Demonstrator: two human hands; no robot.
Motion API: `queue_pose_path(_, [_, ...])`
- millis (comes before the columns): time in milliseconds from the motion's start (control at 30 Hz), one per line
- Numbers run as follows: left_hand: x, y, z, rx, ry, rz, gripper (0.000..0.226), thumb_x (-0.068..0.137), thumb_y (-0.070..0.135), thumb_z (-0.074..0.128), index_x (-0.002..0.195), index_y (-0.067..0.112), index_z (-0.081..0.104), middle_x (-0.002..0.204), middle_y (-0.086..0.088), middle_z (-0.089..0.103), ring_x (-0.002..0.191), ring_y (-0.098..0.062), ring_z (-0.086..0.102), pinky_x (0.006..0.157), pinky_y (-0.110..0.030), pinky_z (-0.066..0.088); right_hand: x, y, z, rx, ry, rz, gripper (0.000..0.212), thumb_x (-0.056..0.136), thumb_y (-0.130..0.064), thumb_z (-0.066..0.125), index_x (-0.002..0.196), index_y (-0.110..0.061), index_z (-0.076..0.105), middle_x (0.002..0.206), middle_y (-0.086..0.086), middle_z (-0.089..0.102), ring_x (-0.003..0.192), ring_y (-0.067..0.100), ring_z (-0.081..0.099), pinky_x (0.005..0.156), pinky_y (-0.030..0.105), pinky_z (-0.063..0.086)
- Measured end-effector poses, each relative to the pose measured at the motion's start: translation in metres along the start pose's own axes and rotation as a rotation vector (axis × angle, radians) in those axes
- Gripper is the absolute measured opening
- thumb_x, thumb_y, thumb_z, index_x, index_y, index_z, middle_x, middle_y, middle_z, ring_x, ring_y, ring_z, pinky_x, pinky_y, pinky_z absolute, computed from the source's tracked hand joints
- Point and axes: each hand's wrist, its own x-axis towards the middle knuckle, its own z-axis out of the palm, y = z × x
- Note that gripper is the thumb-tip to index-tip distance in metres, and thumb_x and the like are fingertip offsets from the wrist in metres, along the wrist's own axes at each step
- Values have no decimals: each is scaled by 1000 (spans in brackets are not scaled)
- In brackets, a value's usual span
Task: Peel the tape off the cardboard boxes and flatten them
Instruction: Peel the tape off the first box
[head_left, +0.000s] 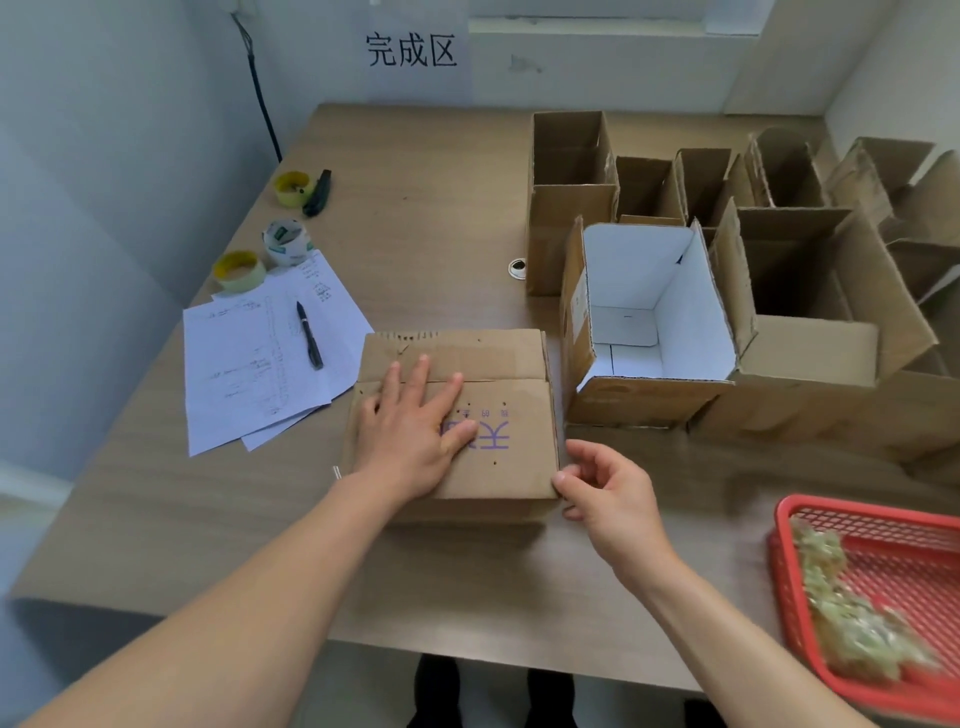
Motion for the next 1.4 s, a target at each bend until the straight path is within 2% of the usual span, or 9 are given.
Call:
queue_pose_path(167, [-31,-28,-3,-133,280,-234,77,88,60,59,152,27,31,166,-3,11,152,-26,7,113,-51,25,9,-6,3,-67,-35,42,55,90,3,59,140,-20,54,120,1,66,105,13,63,88,38,54])
queue_pose_path(267, [-45,-44,-9,-676,143,-498,65,87,45,70,142,20,45,154,-4,41,137,-25,43,109,-41,41,11,-12,14,-6,-99,70,52,89,3,50,129,-29,60,108,-13,73,81,-5,65,58,20,50])
queue_pose_path(333, [-51,-43,-22,-1059,80,-445,22,91,25,67,112,28,66,125,2,69,110,-17,65,93,-33,52,10,-16,22,-24,-48,38,41,90,-4,54,120,-32,63,92,-22,73,69,-10,64,53,14,45])
queue_pose_path(467, [-54,-41,-83,-1173,258,-113,32,81,24,56,103,38,74,111,8,73,110,-5,64,95,-25,50,24,-37,38,71,14,86,25,95,-18,56,114,-31,65,94,-12,73,71,4,69,51,26,50])
queue_pose_path(600, [-50,-48,-120,-750,228,160,41,86,24,55,125,27,69,131,16,57,127,-6,44,112,-28,33,37,-51,68,-194,-97,124,28,99,-29,44,89,-20,69,87,3,67,78,21,62,67,34,49])
queue_pose_path(733, [-47,-43,-94,-235,133,220,40,98,40,55,137,48,53,144,15,41,134,-13,29,110,-38,23,26,-64,87,-215,-42,-54,36,101,-32,45,92,-18,77,87,-3,76,92,21,69,81,39,56])
queue_pose_path(833, [-31,-29,-81,-152,186,261,38,100,52,44,138,56,46,145,15,37,133,-14,25,103,-36,19,12,-73,75,-22,94,-108,45,103,-38,42,82,-16,76,81,-2,77,81,18,72,69,34,55])
queue_pose_path(1200, [-19,-7,-66,-33,237,342,38,100,54,40,136,59,46,146,14,36,133,-16,23,101,-37,14,-7,-82,39,-775,140,-505,40,102,-36,48,71,-12,43,66,5,57,67,32,51,62,42,42])
queue_pose_path(1400, [-18,-8,-68,-28,207,287,39,100,55,35,138,59,44,149,14,33,133,-17,21,104,-39,16,-22,-55,39,-471,335,-534,36,101,-17,52,66,-10,43,64,7,60,63,29,59,59,48,49])
